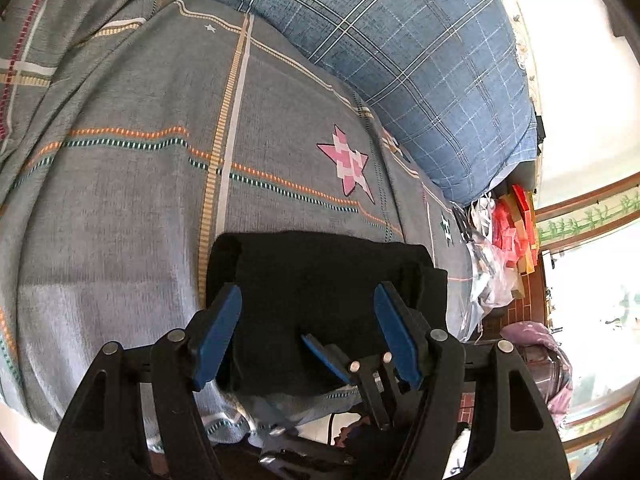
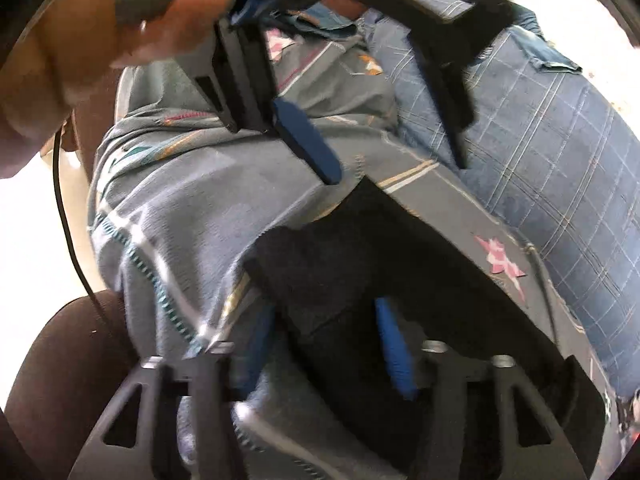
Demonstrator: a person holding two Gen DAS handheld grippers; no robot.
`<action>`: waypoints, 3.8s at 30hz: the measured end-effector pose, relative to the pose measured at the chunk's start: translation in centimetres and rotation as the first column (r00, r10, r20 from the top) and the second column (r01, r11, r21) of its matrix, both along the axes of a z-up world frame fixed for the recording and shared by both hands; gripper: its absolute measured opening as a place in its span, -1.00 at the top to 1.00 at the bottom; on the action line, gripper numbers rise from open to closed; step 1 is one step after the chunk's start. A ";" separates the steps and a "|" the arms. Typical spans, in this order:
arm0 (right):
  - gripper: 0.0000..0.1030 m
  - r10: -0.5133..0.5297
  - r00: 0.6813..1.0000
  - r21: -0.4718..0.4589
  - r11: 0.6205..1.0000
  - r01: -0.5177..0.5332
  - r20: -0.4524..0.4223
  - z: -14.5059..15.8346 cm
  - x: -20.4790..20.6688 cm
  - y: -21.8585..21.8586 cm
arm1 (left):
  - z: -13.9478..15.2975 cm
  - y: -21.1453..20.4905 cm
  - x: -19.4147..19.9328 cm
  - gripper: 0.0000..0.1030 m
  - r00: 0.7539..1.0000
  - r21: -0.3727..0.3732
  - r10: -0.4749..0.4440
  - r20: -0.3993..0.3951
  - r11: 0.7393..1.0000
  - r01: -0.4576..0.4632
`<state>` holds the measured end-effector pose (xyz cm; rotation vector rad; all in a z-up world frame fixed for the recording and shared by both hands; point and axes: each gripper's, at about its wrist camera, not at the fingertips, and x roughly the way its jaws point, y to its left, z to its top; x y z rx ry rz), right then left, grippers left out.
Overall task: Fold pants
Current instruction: 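Grasp one pants edge with the right gripper while the left gripper grasps another edge, then lift and fold the held black pants over with both grippers toward each other, then open the left gripper and release the pants onto the bed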
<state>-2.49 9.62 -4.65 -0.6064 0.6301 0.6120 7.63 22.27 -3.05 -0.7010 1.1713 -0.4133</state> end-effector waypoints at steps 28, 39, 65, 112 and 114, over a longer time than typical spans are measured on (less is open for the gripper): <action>0.67 -0.058 0.949 0.534 0.815 0.225 -0.311 8.8 2.0 -12.2 | 5.0 -6.2 0.2 0.77 0.993 -0.078 -0.093 0.078 0.992 0.099; 0.67 -0.197 0.807 0.628 0.537 0.563 -0.556 5.4 3.2 -28.0 | 4.1 -25.7 3.4 0.73 0.933 0.174 -0.358 0.018 0.920 0.350; -0.19 -0.003 0.720 0.683 0.313 0.660 -0.694 0.6 3.5 -33.9 | 5.9 -29.2 6.0 -0.48 0.628 0.420 -0.776 -0.055 0.553 0.720; 0.00 -0.368 0.806 0.665 0.458 0.591 -0.463 5.9 8.8 -38.2 | 2.5 -25.2 4.2 -0.19 0.963 0.380 -0.257 0.075 0.900 0.211; 0.04 -0.455 0.784 0.518 0.589 0.620 -0.422 4.3 10.4 -36.3 | 1.1 -26.3 4.5 -0.29 0.973 0.454 -0.219 0.072 0.876 0.163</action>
